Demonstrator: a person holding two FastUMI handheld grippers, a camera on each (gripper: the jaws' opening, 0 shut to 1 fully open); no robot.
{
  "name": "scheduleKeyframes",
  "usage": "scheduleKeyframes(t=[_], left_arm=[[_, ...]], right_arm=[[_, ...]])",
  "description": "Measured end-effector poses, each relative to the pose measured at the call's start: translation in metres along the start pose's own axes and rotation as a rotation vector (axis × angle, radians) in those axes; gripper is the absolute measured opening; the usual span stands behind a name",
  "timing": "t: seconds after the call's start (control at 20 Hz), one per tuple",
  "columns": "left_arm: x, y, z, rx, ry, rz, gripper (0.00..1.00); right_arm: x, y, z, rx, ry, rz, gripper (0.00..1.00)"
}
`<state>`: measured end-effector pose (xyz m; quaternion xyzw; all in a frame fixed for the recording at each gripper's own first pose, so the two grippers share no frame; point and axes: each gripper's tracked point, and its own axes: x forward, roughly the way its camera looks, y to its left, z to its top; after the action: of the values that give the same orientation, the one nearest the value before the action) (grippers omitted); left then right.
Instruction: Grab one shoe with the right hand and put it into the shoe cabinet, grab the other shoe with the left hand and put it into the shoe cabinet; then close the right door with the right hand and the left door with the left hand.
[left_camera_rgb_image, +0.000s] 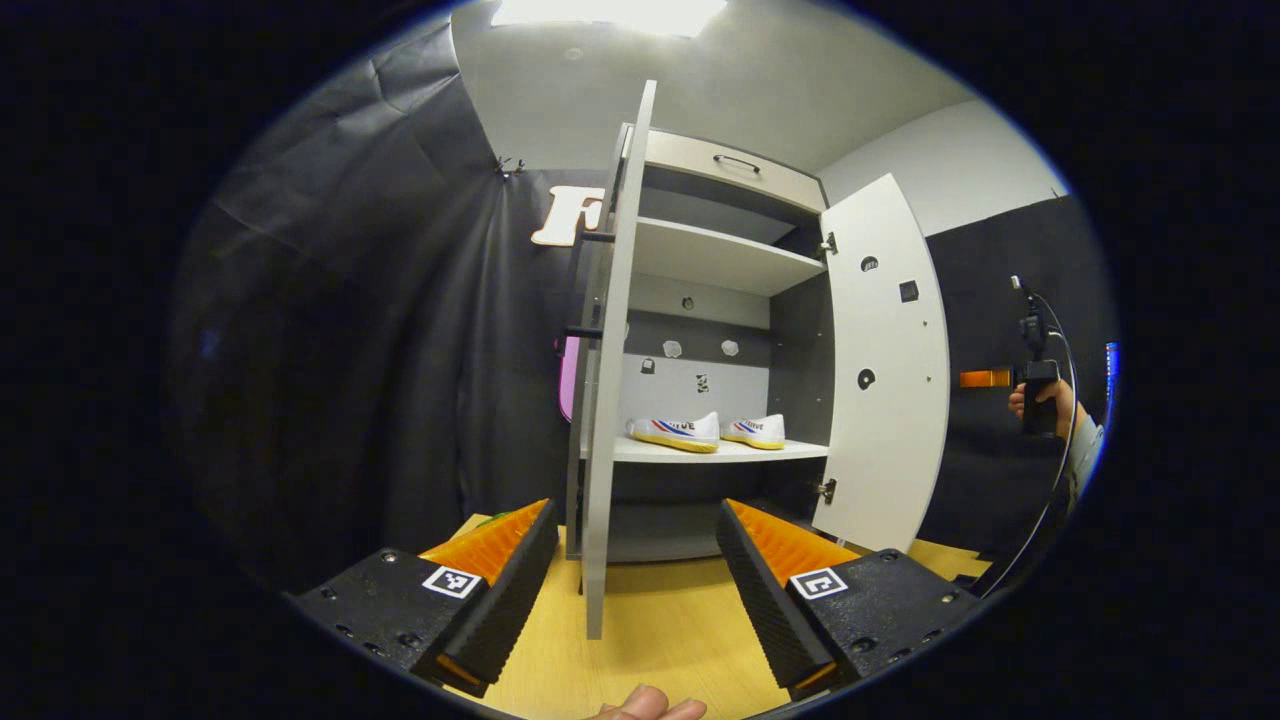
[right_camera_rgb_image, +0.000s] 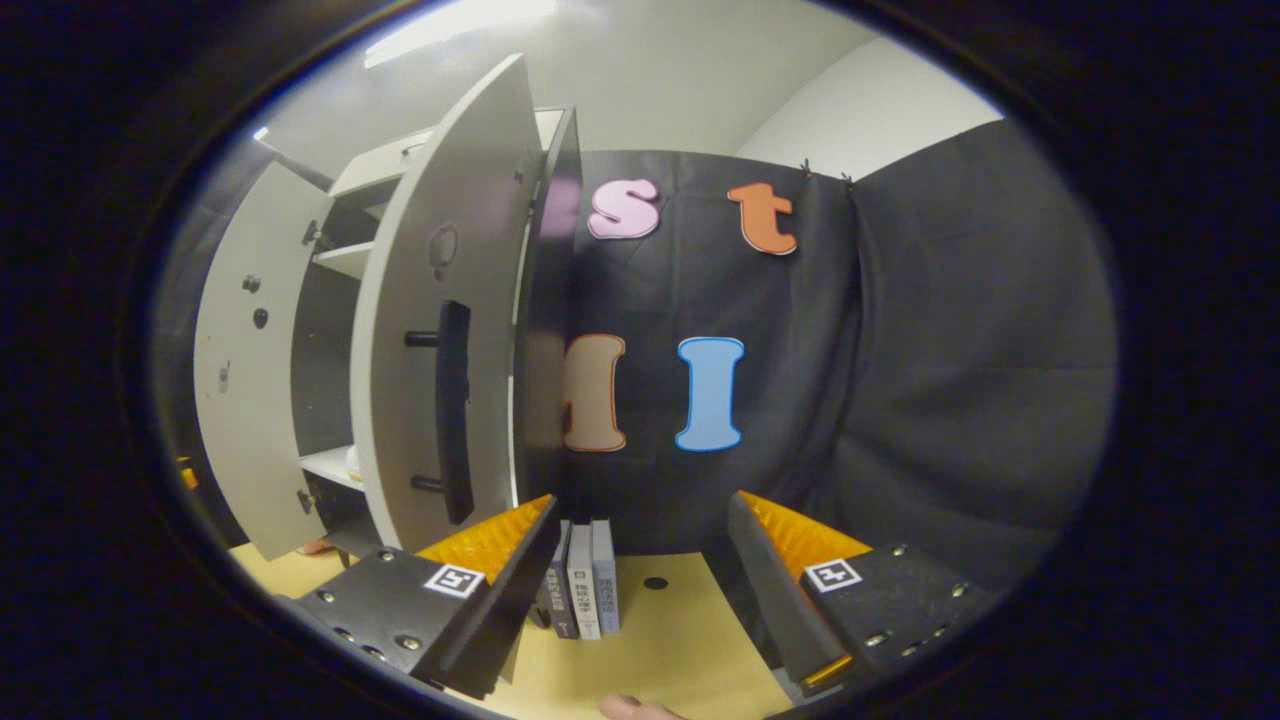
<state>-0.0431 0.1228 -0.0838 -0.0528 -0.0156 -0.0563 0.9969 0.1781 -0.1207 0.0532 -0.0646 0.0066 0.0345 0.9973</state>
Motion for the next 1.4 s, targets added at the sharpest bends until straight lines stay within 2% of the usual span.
scheduleKeyframes(t=[0.05, 0.1, 0.25, 0.3, 0.4, 0.45, 0.5, 0.6, 0.7, 0.75, 0.85, 1.05, 1.1, 1.15, 1.3, 1.4], left_arm=[[0.0, 0.001, -0.001, 0.005, 0.002, 0.001, 0.93], [-0.001, 0.003, -0.002, 0.004, 0.005, 0.008, 0.96], [-0.001, 0.01, -0.006, -0.004, 0.014, 0.02, 0.94], [0.0, 0.012, -0.007, -0.007, 0.018, 0.024, 0.96], [0.005, 0.011, -0.011, -0.03, 0.028, 0.028, 0.96], [0.006, 0.009, -0.016, -0.042, 0.039, 0.022, 0.96], [0.008, 0.009, -0.02, -0.048, 0.051, 0.018, 0.96], [0.009, 0.011, -0.026, -0.05, 0.067, 0.024, 0.93], [0.008, 0.013, -0.025, -0.049, 0.063, 0.028, 0.96], [0.006, 0.013, -0.024, -0.048, 0.058, 0.028, 0.96], [0.002, 0.015, -0.02, -0.044, 0.047, 0.034, 0.96], [-0.005, 0.013, -0.014, -0.03, 0.033, 0.036, 0.96], [-0.006, 0.013, -0.014, -0.029, 0.035, 0.036, 0.93], [-0.005, 0.012, -0.014, -0.027, 0.035, 0.035, 0.96], [-0.007, 0.011, -0.013, -0.017, 0.038, 0.031, 0.96], [-0.005, 0.013, -0.014, -0.017, 0.039, 0.031, 0.96]], right_arm=[[0.007, -0.001, 0.001, -0.004, 0.003, -0.003, 1.0], [0.014, 0.003, 0.0, -0.006, 0.01, -0.002, 0.98], [0.027, 0.02, -0.006, -0.022, 0.03, 0.024, 1.0], [0.028, 0.028, -0.01, -0.024, 0.041, 0.032, 1.0], [0.025, 0.054, -0.012, -0.021, 0.036, 0.097, 1.0], [0.022, 0.057, -0.004, -0.029, 0.025, 0.085, 1.0], [0.025, 0.055, -0.003, -0.017, 0.009, 0.075, 0.94], [0.022, 0.057, -0.003, 0.023, 0.012, 0.062, 0.93], [0.019, 0.058, 0.002, 0.004, -0.004, 0.05, 0.94], [0.017, 0.064, 0.002, -0.008, -0.009, 0.053, 0.91], [0.012, 0.082, 0.0, -0.007, -0.008, 0.076, 0.94], [0.01, 0.11, 0.003, -0.019, -0.023, 0.115, 0.91], [0.009, 0.118, 0.004, -0.023, -0.028, 0.12, 0.93], [0.009, 0.124, 0.003, -0.02, -0.03, 0.124, 0.93], [0.009, 0.143, 0.001, 0.013, -0.03, 0.136, 0.92], [0.009, 0.156, 0.002, 0.013, -0.042, 0.138, 0.94]])
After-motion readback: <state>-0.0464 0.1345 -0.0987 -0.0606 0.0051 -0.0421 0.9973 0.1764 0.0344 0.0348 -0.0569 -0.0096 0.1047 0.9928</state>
